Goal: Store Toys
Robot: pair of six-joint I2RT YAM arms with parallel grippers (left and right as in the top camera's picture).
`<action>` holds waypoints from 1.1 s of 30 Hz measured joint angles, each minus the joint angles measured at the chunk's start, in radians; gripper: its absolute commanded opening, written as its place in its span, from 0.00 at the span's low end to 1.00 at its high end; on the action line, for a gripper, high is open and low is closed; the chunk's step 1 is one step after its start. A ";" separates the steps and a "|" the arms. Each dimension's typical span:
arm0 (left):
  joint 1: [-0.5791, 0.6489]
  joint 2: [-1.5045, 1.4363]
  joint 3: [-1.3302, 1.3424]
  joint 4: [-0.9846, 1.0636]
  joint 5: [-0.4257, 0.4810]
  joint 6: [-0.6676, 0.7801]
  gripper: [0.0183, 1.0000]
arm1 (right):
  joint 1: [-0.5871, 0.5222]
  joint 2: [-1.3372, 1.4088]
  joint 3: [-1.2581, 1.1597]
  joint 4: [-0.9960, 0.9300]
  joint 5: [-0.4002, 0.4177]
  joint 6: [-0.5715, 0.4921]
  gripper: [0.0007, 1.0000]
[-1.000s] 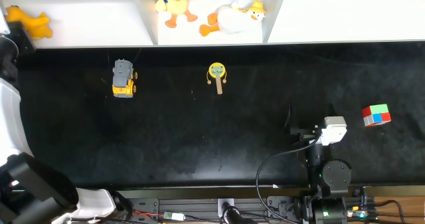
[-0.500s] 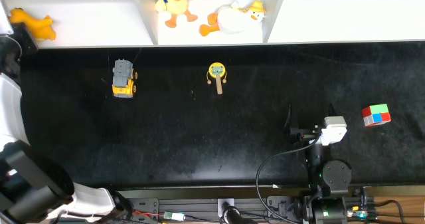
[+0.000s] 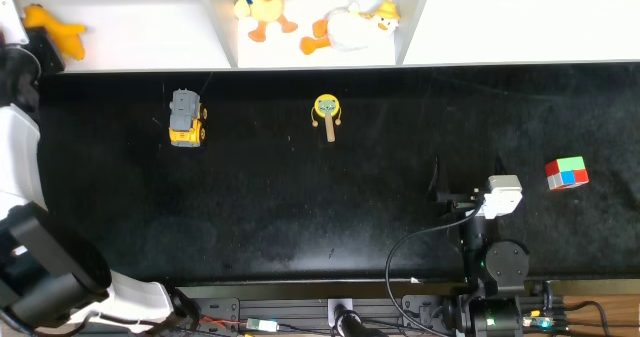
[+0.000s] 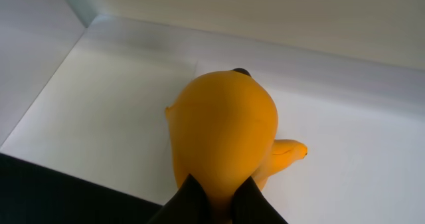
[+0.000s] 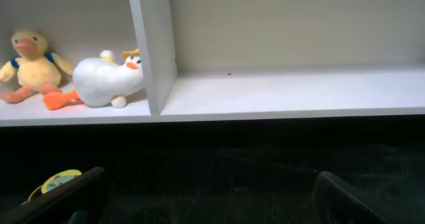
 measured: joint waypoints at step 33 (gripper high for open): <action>-0.015 0.023 0.004 0.044 -0.007 -0.018 1.00 | 0.000 0.000 0.000 -0.001 0.000 -0.001 1.00</action>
